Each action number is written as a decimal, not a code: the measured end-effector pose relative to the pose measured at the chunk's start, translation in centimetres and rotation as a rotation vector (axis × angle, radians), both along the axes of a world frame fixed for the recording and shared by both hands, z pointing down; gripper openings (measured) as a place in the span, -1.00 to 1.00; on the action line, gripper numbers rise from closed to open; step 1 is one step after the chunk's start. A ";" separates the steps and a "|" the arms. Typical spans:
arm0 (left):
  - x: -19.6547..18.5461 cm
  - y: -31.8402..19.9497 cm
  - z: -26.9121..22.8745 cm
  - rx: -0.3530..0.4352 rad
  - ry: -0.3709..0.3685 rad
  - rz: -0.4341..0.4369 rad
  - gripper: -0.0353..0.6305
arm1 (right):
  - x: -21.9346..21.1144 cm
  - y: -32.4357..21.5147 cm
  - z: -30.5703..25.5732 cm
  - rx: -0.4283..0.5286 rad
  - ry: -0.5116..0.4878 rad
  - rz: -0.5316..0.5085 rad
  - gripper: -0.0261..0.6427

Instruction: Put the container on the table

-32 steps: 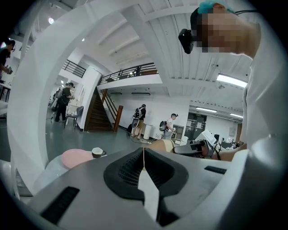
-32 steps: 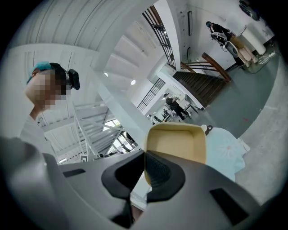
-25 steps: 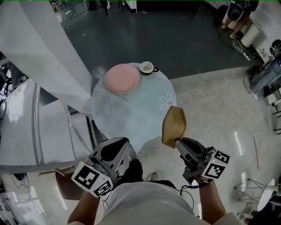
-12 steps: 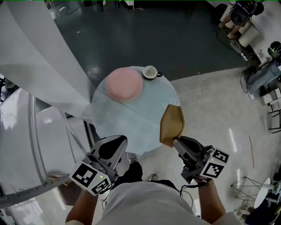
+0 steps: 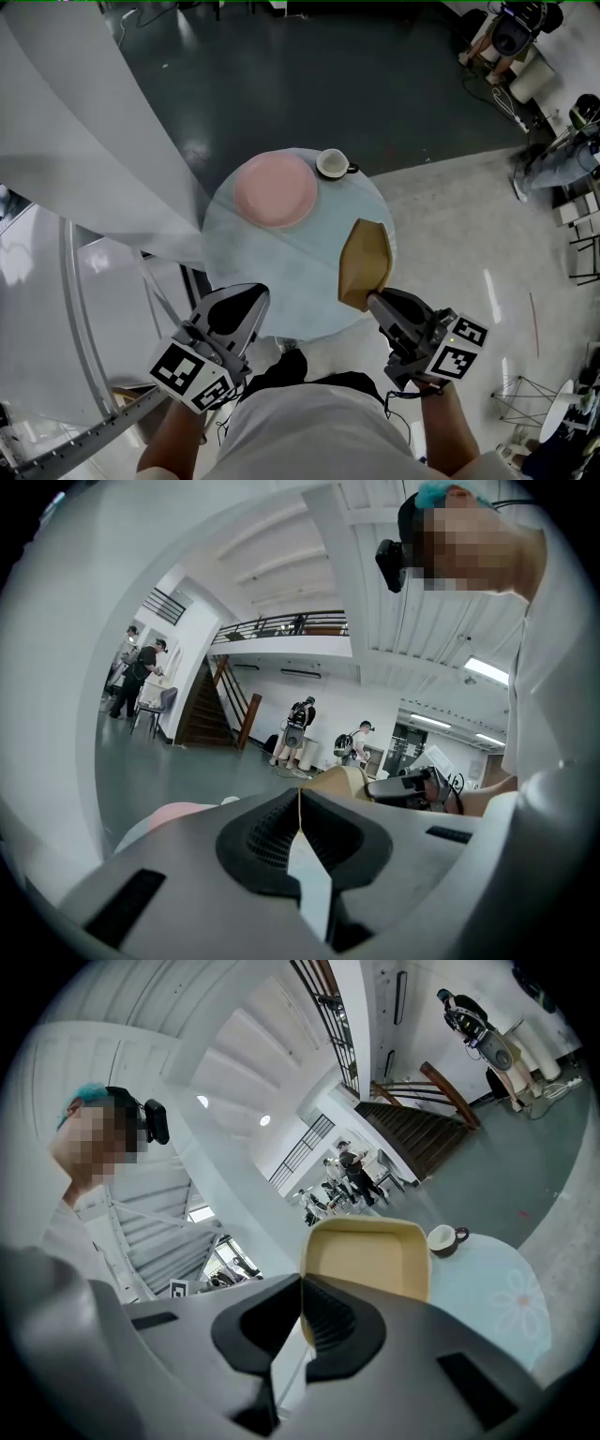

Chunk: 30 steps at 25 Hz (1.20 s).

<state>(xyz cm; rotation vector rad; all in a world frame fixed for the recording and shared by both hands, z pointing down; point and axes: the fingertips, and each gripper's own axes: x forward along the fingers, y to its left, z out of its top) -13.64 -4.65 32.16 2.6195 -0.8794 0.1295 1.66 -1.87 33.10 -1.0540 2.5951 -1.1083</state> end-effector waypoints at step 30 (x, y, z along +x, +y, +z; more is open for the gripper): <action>3.0 -5.1 2.0 -0.047 -0.042 -0.085 -0.82 | 2.9 -7.0 3.8 -0.065 0.043 -0.102 -0.84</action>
